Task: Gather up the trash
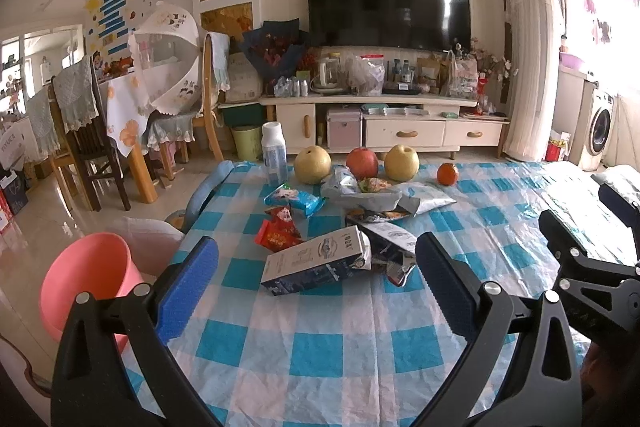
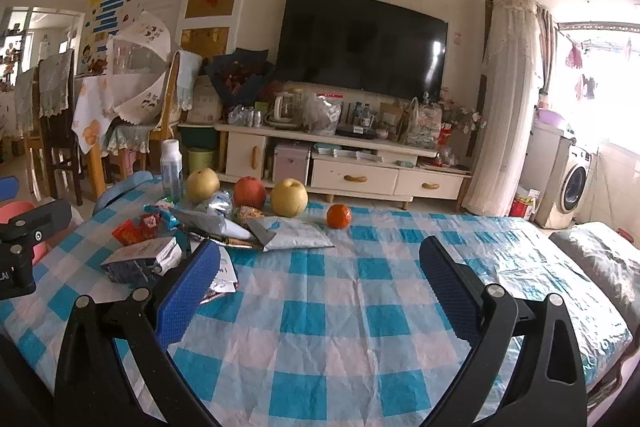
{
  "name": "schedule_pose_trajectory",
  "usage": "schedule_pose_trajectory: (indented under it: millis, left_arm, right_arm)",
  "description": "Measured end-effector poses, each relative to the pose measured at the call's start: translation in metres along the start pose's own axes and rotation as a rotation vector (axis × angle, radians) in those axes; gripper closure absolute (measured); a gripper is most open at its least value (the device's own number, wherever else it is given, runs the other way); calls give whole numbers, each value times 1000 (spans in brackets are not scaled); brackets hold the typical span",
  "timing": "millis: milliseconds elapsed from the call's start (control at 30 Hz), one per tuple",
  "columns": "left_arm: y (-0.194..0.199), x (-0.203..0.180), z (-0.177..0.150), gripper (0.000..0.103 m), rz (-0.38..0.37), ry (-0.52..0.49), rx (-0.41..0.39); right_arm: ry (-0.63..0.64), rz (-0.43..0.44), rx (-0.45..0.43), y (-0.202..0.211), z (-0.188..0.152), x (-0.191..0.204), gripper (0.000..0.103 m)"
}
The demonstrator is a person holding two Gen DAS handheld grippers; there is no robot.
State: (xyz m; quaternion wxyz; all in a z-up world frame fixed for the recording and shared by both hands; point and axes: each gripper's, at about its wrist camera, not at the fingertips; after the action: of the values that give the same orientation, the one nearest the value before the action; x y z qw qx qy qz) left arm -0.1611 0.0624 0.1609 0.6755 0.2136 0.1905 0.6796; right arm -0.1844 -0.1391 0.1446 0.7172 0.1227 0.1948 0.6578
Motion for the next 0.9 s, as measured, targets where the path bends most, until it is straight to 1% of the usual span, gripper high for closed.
schedule_pose_trajectory:
  millis: [67,133,200,267,367,433,467,533,600,633,667,733,800,833,867,900]
  left_arm:
    - [-5,3,-6,4,-18,5,4]
    - [-12,3,-10,4,-28,7,4]
    - [-20,9,-14,4,-38,14,10]
    - [-27,12,-13,4,-53,26,27]
    - [-39,19,-14,4,-82,42,60]
    - [-50,24,-12,4,-118,62,89]
    - [-55,28,-13,4,-134,64,101]
    - [-65,29,-12,4,-154,35,116]
    - [-72,29,-12,4,-165,-20,118]
    - [-74,29,-14,4,-162,-55,114]
    - [-77,30,-15,4,-152,-106,110]
    - [-82,28,-16,4,-140,-163,109]
    - [-88,31,-16,4,-137,-202,123]
    - [-91,32,-15,4,-138,-206,130]
    - [-95,34,-15,4,-147,-206,141]
    - [-97,34,-15,4,-150,-211,144]
  right_arm:
    - [0,18,14,-6,-3,-1,5]
    - [-10,44,51,-17,-8,-3,5]
    - [-21,64,69,-25,-13,-5,5]
    - [-37,97,118,-37,-15,-7,5]
    - [-89,203,160,-53,-19,-13,5]
    - [-132,287,208,-66,-20,-15,5]
    - [-175,361,238,-75,-22,-18,5]
    - [-233,440,288,-89,-25,-20,5]
    - [-306,539,353,-107,-28,-20,5]
    - [-336,575,375,-114,-29,-20,5]
    - [-355,600,389,-118,-29,-19,5]
    - [-379,641,410,-128,-27,-16,5]
    - [-378,662,422,-134,-25,-11,6]
    - [-371,676,427,-136,-25,-6,7]
    - [-366,686,433,-137,-25,-4,11]
    - [-354,697,448,-141,-24,2,18]
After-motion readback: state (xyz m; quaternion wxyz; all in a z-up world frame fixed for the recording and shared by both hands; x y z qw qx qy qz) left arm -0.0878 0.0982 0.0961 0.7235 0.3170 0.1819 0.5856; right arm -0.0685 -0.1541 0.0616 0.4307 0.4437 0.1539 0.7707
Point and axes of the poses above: each gripper's, at about its wrist camera, not at the fingertips, and y roughly against the way its jaws point, x to its left, z to its top, and after that the axes turned 6 degrees about x, right-handed
